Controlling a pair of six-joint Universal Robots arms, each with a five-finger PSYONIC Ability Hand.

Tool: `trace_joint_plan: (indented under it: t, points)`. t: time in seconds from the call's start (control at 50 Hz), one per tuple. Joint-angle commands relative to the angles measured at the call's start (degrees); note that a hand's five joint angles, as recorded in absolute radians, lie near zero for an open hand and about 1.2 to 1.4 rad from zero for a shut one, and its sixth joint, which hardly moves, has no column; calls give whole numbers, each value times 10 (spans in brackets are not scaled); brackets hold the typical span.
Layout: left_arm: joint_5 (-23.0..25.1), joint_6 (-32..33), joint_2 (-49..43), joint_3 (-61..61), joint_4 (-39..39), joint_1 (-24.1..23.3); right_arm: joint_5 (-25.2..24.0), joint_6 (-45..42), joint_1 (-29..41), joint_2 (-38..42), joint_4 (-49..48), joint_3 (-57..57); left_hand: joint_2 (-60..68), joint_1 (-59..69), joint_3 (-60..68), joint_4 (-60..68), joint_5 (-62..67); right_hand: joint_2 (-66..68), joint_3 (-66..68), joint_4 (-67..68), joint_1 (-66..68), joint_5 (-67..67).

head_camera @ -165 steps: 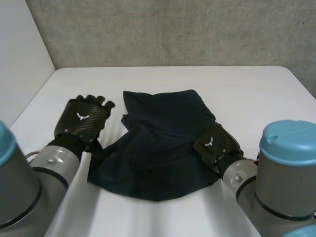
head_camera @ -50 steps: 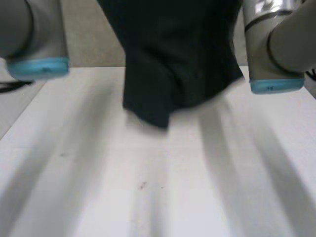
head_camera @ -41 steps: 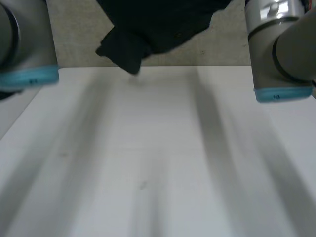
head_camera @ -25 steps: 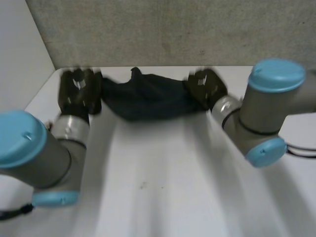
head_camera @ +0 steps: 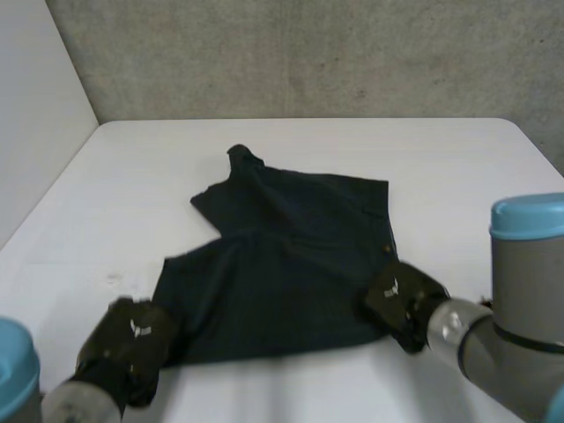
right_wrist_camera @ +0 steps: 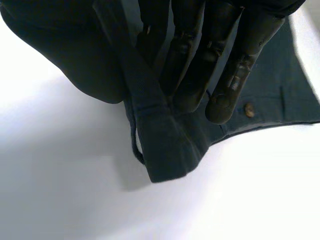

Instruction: Fold the shorts.

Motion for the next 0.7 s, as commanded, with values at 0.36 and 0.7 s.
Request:
trace_joint_plan:
  t: [0.36, 0.7]
  points:
    - [154, 101, -95, 152, 220, 101, 0, -56, -26, -34, -28, 77, -532, -489, -528, -531, -507, 126, 106, 117, 233, 135]
    - [222, 79, -470, 515, 115, 133, 0, -56, -26, -12, -62, 87, -334, -290, -330, -332, -309, 126, 106, 117, 233, 135]
